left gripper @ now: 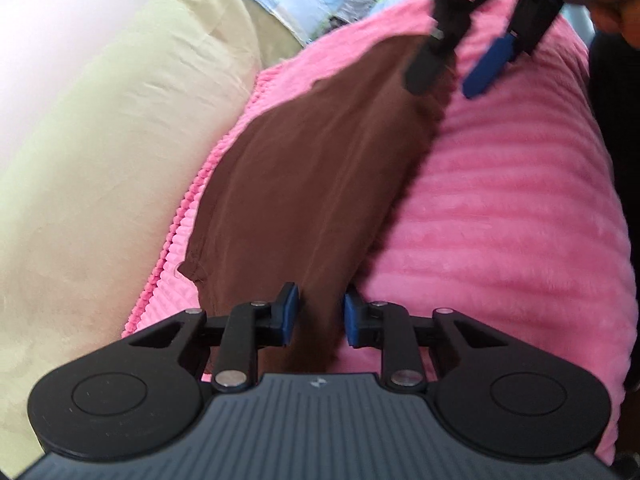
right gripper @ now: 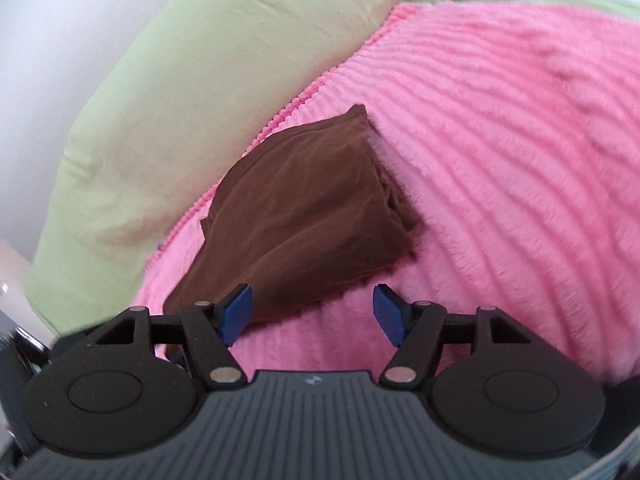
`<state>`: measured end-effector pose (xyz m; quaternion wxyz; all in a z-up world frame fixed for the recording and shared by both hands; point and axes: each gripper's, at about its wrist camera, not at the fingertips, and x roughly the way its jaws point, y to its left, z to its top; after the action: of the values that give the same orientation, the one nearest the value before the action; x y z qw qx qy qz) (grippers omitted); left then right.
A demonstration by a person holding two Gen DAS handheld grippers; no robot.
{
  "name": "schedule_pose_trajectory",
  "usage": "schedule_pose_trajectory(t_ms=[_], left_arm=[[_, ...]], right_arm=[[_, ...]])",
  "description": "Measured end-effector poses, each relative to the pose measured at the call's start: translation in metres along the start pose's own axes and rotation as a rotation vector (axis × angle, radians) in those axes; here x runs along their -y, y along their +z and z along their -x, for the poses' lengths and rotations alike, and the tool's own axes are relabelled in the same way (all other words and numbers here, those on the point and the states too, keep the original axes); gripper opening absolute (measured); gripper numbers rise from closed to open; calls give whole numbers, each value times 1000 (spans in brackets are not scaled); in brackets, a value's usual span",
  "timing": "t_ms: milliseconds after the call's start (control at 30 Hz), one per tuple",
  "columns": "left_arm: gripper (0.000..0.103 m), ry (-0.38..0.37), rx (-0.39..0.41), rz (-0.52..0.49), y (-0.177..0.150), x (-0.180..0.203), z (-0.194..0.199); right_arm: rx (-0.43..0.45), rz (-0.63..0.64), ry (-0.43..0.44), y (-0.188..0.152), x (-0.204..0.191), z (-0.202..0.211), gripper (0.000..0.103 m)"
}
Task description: Fold clothes
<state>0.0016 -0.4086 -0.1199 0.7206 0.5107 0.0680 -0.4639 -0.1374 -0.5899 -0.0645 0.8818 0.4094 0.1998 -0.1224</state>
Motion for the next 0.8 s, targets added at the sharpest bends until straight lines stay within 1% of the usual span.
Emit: schedule_pose_trajectory(t_ms=[67, 133, 167, 233, 300, 367, 500, 600, 733, 800], left_arm=[[36, 6, 8, 6, -2, 2, 1], [37, 3, 16, 27, -2, 1, 1], [37, -1, 20, 39, -2, 0, 1], [38, -5, 26, 39, 0, 0, 1], [39, -15, 41, 34, 3, -1, 4], [46, -31, 71, 28, 9, -3, 13], [47, -63, 123, -7, 18, -1, 24], [47, -133, 165, -7, 27, -9, 28], [49, -197, 189, 9, 43, -40, 17], [52, -222, 206, 6, 52, -61, 8]], right_arm=[[3, -51, 13, 1, 4, -3, 63], [14, -113, 24, 3, 11, -4, 63], [28, -175, 35, 4, 16, -5, 63], [48, -223, 35, 5, 19, -7, 64], [57, -236, 24, 6, 17, -9, 65], [61, -228, 22, 5, 13, -9, 66], [71, -258, 26, 1, 17, -2, 66], [84, -302, 34, -3, 20, 1, 67], [89, -307, 27, -3, 15, -5, 69], [113, -304, 22, -2, 12, -8, 70]])
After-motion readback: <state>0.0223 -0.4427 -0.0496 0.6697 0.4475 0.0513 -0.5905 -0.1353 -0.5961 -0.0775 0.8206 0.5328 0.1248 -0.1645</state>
